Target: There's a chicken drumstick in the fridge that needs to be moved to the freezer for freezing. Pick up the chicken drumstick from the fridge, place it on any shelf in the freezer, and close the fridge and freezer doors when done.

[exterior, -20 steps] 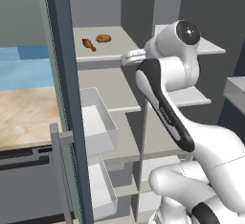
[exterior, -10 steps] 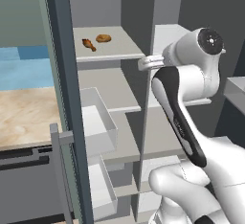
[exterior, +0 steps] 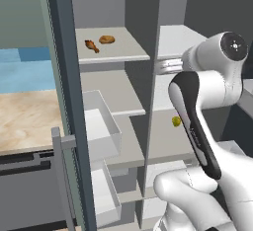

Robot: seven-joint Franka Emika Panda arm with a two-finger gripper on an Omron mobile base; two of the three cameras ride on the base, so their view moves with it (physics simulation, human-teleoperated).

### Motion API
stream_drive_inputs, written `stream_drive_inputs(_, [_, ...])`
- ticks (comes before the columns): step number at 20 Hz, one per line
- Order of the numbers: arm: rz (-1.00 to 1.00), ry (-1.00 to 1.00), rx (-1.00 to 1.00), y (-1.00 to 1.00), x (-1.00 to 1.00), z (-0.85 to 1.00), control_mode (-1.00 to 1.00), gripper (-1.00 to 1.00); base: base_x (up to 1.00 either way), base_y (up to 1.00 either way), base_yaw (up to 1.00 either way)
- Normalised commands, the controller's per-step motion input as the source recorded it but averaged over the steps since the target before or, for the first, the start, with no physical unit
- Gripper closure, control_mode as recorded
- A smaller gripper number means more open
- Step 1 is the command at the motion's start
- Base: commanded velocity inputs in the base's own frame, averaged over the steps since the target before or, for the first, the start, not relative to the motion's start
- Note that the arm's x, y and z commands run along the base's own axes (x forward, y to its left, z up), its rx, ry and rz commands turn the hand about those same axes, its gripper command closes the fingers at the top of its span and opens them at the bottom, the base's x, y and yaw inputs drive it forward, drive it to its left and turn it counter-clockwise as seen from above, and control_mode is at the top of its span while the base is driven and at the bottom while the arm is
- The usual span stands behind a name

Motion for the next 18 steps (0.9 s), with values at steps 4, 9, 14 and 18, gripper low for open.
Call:
stream_drive_inputs(4, [0.00, 0.01, 0.00, -0.16, -0.16, -0.04, -1.00, -1.00, 0.00, 0.00, 0.00])
stream_drive_inputs(9, [0.00, 0.00, 0.00, -0.13, -0.30, -0.03, -1.00, -1.00, 0.00, 0.00, 0.00])
stream_drive_inputs(14, [0.00, 0.00, 0.00, -0.05, -0.39, -0.16, -1.00, -1.00, 0.00, 0.00, 0.00])
stream_drive_inputs(18, [0.00, 0.00, 0.00, -0.14, -0.38, -0.10, -1.00, -1.00, 0.00, 0.00, 0.00])
